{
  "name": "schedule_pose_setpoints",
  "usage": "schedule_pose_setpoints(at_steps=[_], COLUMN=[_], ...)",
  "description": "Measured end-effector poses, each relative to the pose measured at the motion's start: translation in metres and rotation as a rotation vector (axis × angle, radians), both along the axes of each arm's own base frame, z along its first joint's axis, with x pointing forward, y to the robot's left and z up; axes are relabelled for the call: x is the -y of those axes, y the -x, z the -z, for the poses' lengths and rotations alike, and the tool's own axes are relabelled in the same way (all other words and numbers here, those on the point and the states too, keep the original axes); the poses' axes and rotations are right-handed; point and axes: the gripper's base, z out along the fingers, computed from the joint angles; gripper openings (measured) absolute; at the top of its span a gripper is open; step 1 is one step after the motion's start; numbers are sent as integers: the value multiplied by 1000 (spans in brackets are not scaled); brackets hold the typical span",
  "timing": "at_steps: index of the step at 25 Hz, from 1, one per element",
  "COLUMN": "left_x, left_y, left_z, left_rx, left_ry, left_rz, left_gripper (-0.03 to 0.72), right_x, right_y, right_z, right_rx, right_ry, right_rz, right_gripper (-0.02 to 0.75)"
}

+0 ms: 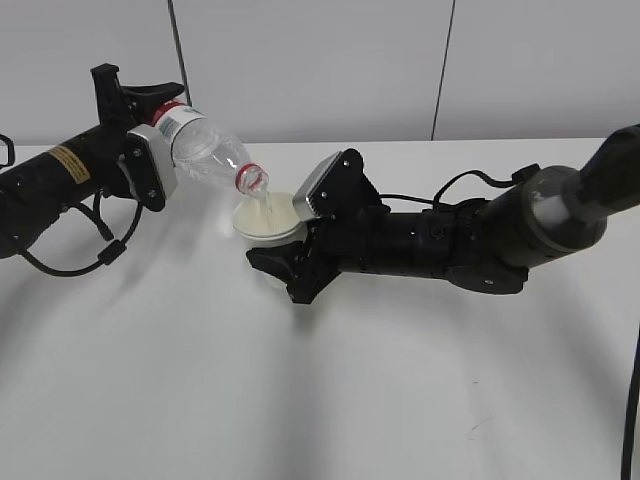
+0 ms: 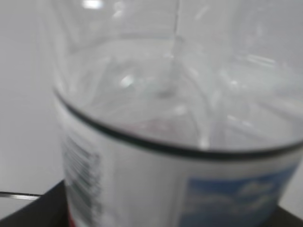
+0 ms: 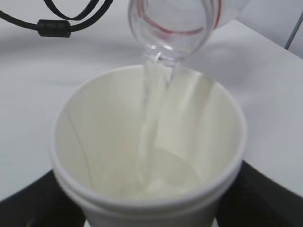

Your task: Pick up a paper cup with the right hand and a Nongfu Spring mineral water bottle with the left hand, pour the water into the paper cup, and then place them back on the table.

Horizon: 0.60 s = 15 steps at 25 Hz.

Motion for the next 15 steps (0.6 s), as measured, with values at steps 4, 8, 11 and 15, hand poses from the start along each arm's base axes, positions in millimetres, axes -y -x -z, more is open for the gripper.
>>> schedule_pose_setpoints(at_steps=[4, 8, 11, 15], left_x=[0, 0, 0, 0], left_y=[0, 0, 0, 0], left_z=[0, -1, -1, -1], left_rx=[5, 9, 9, 9], left_ry=[-2, -1, -1, -1], left_rz=[1, 1, 1, 1], left_gripper=[411, 411, 411, 411], right_x=[0, 0, 0, 0], right_y=[0, 0, 0, 0], right_z=[0, 0, 0, 1], right_rx=[-1, -1, -2, -4], right_ry=[-1, -1, -1, 2], right_rz=[0, 0, 0, 1], right_gripper=[512, 512, 512, 512])
